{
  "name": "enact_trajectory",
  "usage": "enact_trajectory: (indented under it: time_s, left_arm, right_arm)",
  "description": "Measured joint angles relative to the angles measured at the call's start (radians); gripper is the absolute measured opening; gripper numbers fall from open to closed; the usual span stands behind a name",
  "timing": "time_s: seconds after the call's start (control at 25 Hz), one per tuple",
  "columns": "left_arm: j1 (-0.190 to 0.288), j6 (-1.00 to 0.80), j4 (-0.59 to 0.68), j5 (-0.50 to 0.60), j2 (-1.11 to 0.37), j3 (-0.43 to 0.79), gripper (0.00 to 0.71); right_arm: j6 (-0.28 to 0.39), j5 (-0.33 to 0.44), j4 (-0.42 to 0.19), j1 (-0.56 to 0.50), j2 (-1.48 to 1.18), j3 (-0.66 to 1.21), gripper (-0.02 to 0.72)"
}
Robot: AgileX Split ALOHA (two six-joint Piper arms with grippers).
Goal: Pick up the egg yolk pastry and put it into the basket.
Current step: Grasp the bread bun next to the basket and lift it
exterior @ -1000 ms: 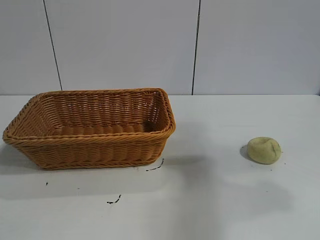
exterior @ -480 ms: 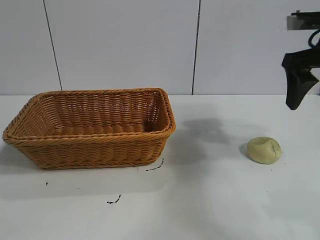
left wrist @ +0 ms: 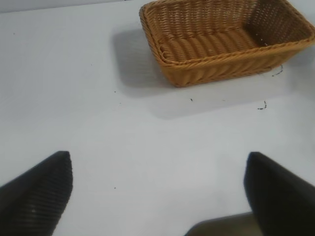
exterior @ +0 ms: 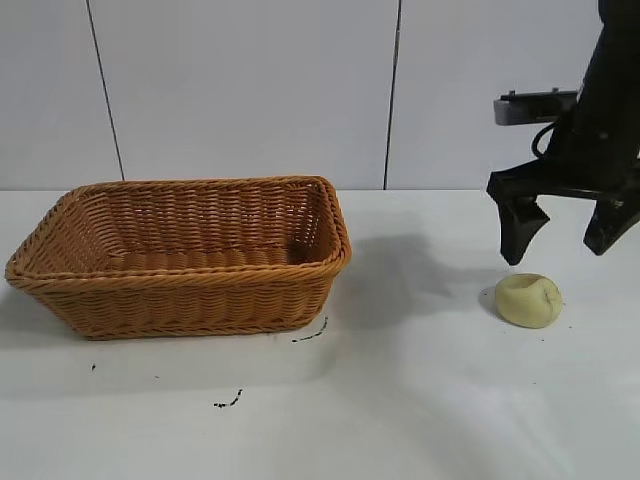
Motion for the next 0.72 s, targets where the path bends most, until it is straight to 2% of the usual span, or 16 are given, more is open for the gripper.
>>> enact_trajectory:
  time_s: [0.32, 0.44, 0.56, 0.64, 0.72]
  left_arm:
    - [0.000, 0.000, 0.000, 0.000, 0.000, 0.000, 0.695]
    - [0.000, 0.000, 0.000, 0.000, 0.000, 0.000, 0.695]
    - [0.000, 0.000, 0.000, 0.000, 0.000, 0.000, 0.695]
    - [0.000, 0.000, 0.000, 0.000, 0.000, 0.000, 0.695]
    - [0.000, 0.000, 0.000, 0.000, 0.000, 0.000, 0.695]
  right_arm:
    - [0.003, -0.082, 0.009, 0.000, 0.118, 0.000, 0.621]
    - [0.003, -0.094, 0.009, 0.000, 0.124, 0.000, 0.583]
    - [0.003, -0.101, 0.012, 0.000, 0.124, 0.000, 0.431]
    - [0.003, -0.101, 0.015, 0.000, 0.124, -0.001, 0.278]
    - [0.003, -0.101, 0.016, 0.000, 0.124, -0.001, 0.162]
